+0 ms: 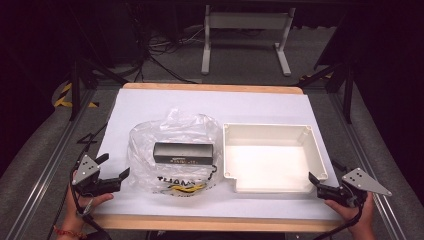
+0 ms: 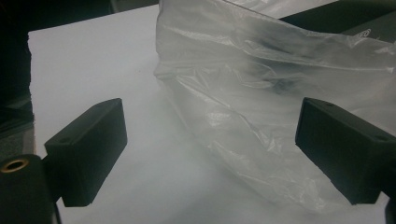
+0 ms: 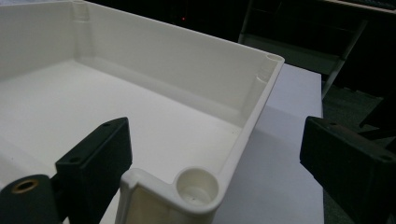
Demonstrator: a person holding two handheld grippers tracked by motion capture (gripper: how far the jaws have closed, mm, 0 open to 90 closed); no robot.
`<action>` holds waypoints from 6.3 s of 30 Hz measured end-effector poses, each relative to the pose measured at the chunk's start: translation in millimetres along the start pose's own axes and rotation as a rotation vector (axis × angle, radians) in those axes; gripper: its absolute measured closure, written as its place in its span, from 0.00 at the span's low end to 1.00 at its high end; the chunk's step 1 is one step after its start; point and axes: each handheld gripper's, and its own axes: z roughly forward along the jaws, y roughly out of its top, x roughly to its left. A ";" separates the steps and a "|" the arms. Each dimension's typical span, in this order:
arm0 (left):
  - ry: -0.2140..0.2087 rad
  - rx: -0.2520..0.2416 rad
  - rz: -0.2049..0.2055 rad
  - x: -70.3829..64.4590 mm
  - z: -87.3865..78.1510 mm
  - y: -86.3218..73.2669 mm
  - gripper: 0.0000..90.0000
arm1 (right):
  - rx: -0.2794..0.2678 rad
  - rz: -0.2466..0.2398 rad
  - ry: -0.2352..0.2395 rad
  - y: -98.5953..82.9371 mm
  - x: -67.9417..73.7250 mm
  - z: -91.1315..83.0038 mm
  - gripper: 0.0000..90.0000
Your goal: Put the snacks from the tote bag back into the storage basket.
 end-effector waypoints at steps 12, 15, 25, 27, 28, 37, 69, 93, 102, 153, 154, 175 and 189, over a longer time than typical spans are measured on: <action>-0.004 -0.012 0.002 -0.3 -2.9 -0.3 0.11 | 0.002 -0.017 0.005 2.6 1.7 1.2 0.11; -0.003 -0.007 0.003 -0.3 -2.4 -0.7 0.11 | 0.000 -0.013 0.009 3.9 1.5 0.8 0.11; -0.007 0.004 0.019 -2.8 -0.1 0.3 0.11 | -0.005 -0.031 0.021 13.5 0.1 -4.0 0.13; -0.008 0.010 0.021 -2.9 -1.0 -0.3 0.11 | -0.007 -0.029 0.025 14.8 0.2 -4.3 0.13; -0.007 0.006 0.022 -2.9 -1.5 -0.9 0.11 | -0.004 -0.046 0.028 17.8 1.0 -5.0 0.14; -0.015 0.016 0.030 -4.5 -0.2 0.1 0.12 | -0.011 -0.063 0.054 28.8 2.4 -6.9 0.16; -0.027 0.030 0.041 -7.7 0.3 0.0 0.13 | 0.079 -0.261 0.285 96.8 52.7 61.5 0.26; -0.047 0.046 0.046 -8.7 2.6 -1.0 0.13 | 0.183 -0.329 0.462 139.7 86.5 136.1 0.25; -0.049 0.044 0.048 -8.9 2.6 -0.9 0.13 | 0.207 -0.348 0.513 153.0 98.6 156.4 0.24; -0.042 0.060 0.068 -9.3 2.8 -2.2 0.13 | 0.400 -0.570 0.787 184.4 196.9 234.4 0.23; -0.041 0.064 0.070 -9.4 2.9 -2.3 0.13 | 0.405 -0.572 0.791 183.4 198.5 235.2 0.23; -0.045 0.069 0.073 -10.0 3.8 -2.9 0.13 | 0.567 -0.637 0.827 164.5 213.6 256.5 0.35; -0.046 0.065 0.078 -10.6 3.1 -2.6 0.14 | 0.589 -0.646 0.875 163.9 216.3 261.1 0.47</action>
